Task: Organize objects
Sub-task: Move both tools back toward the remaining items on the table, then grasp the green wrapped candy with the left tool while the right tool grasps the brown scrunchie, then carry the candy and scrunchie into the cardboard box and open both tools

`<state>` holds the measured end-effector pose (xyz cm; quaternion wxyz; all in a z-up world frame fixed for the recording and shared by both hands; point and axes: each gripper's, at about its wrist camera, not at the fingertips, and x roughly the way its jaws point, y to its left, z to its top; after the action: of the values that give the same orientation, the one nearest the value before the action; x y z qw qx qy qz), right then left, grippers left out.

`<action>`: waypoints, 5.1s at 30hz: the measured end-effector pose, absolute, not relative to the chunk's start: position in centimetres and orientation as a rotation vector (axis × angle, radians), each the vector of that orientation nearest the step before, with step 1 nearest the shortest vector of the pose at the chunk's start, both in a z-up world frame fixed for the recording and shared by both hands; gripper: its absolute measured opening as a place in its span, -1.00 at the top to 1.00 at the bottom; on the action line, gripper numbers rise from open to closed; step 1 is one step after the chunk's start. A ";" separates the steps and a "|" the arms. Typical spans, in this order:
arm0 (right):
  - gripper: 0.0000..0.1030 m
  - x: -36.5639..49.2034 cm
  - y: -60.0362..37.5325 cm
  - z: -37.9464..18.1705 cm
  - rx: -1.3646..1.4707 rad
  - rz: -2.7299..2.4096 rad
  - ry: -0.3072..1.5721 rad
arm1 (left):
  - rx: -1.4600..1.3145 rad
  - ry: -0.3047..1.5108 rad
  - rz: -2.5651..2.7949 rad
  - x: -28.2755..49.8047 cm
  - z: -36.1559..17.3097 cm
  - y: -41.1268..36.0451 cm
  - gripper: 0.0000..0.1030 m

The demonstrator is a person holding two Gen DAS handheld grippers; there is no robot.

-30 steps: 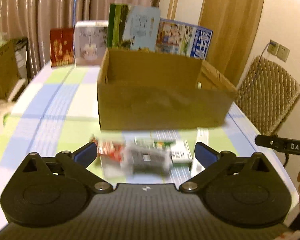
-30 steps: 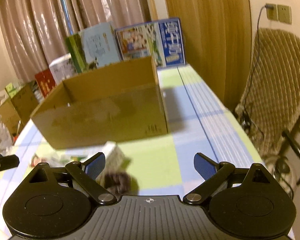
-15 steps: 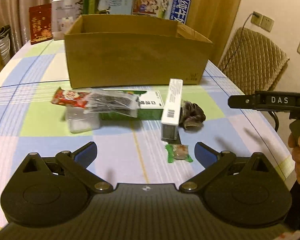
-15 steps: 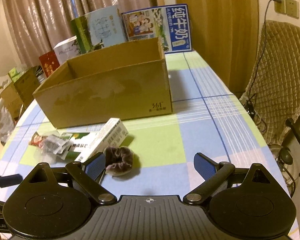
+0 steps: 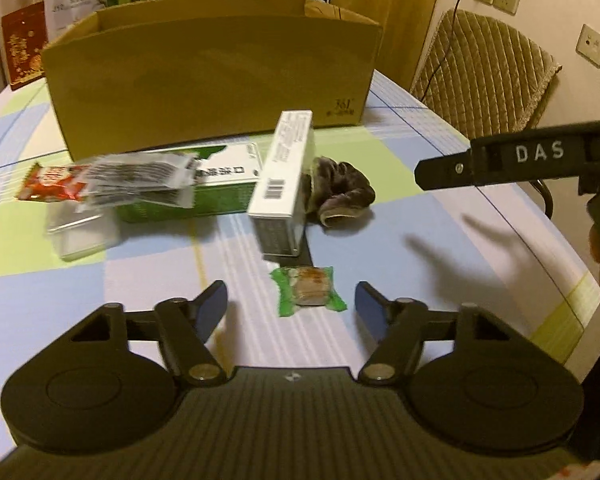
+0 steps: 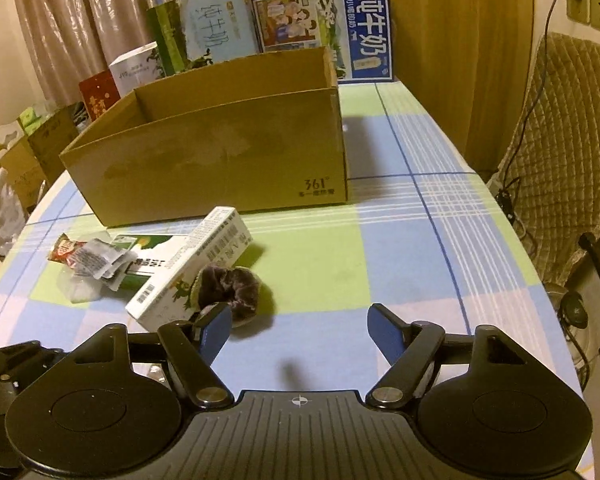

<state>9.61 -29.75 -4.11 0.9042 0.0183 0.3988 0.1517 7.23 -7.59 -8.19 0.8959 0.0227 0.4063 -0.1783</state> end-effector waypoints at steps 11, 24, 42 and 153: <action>-0.41 10.2 -30.0 -4.6 0.051 0.314 0.844 | 0.104 0.832 -0.374 8.2 -9.1 -8.3 0.54; -0.39 10.8 -25.0 -5.6 -0.167 0.473 0.800 | 0.039 0.816 -0.236 10.2 -7.9 -3.4 0.59; 0.45 13.5 -21.6 -8.7 -0.222 0.514 0.897 | 0.008 0.834 -0.238 10.7 -8.5 -2.9 0.59; -0.29 28.5 -22.3 1.4 0.264 0.333 0.633 | -0.071 0.636 -0.243 30.6 4.2 0.6 -0.11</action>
<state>28.47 -22.26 1.37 0.9281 0.1291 0.3091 0.1625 30.62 0.57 4.19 0.9420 -0.0348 0.3117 -0.1189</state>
